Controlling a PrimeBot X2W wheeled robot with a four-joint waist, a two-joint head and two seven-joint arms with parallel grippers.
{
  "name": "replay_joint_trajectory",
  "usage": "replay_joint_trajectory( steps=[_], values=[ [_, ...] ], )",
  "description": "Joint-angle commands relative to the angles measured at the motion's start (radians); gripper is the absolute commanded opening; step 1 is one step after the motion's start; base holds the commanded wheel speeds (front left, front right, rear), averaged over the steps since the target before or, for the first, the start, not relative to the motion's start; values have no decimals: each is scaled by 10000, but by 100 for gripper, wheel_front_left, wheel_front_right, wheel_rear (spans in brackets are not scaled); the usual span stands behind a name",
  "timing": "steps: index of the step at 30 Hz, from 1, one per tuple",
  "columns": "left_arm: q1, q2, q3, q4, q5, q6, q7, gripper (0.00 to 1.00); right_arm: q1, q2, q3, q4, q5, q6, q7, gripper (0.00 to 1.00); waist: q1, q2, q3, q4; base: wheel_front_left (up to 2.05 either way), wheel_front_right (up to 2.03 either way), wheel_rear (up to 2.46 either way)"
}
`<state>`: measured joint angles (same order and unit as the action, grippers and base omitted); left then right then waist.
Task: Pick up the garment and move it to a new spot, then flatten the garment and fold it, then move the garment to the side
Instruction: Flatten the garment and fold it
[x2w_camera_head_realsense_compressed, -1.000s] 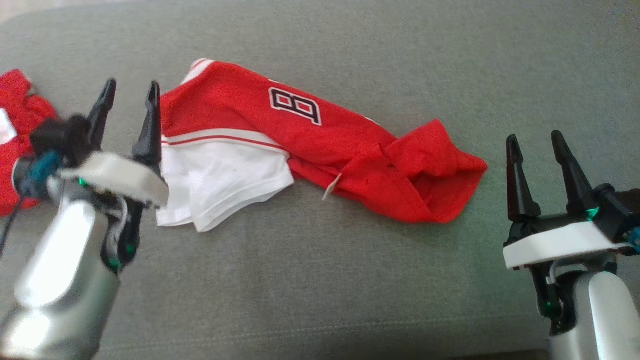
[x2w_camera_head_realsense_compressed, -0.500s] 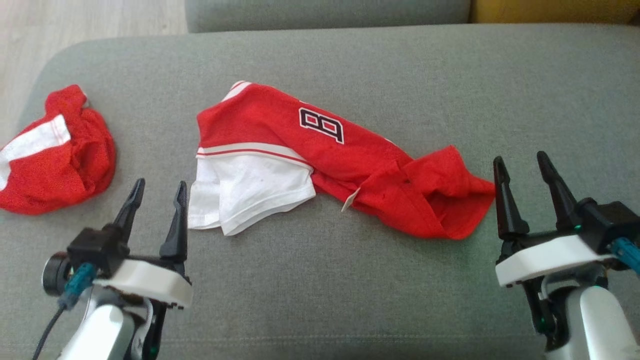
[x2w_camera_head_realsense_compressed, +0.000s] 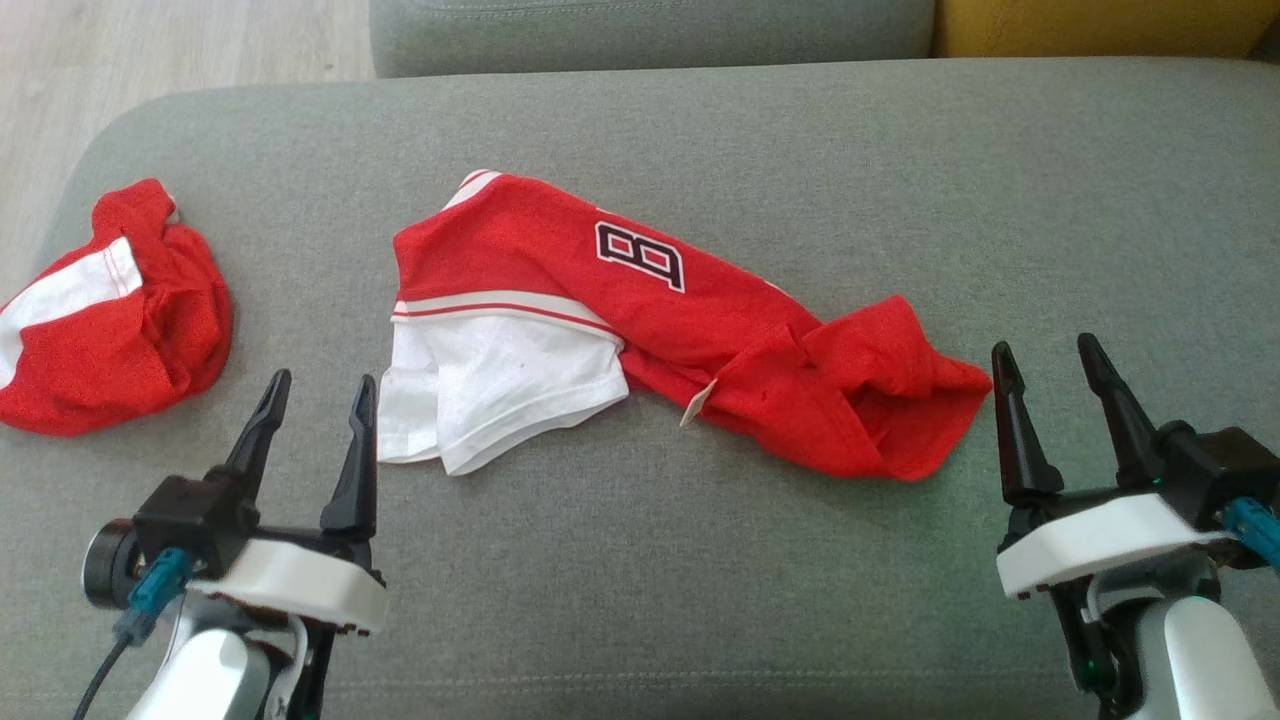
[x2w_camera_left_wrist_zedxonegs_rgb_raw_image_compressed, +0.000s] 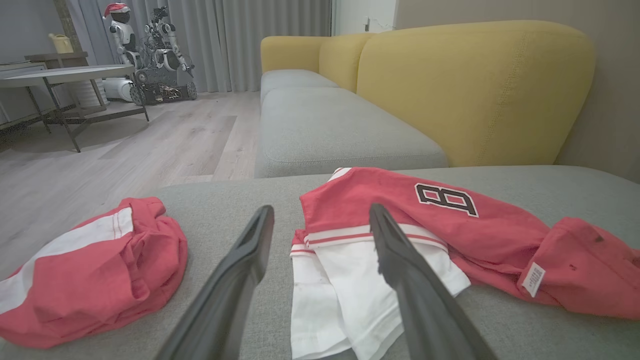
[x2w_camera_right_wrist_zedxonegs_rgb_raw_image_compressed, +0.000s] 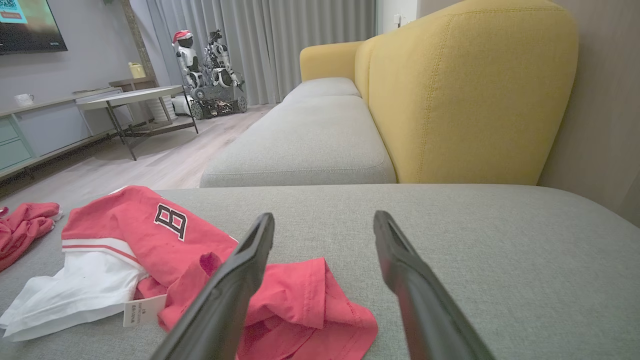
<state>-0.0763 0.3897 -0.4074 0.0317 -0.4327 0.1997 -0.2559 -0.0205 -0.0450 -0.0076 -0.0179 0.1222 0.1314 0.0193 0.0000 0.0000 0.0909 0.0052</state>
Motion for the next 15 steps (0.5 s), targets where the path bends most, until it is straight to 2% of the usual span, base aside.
replay_joint_trajectory(
  steps=[1,15],
  values=[
    [-301,282,488,-363,27,73,-52,100,-201,-52,195,-394,29,-7,29,100,0,0,17,6,0,0,0],
    [-398,350,487,-449,-3,99,-52,100,-228,-52,205,-327,91,-7,-32,100,0,0,190,31,0,0,0]
  ],
)
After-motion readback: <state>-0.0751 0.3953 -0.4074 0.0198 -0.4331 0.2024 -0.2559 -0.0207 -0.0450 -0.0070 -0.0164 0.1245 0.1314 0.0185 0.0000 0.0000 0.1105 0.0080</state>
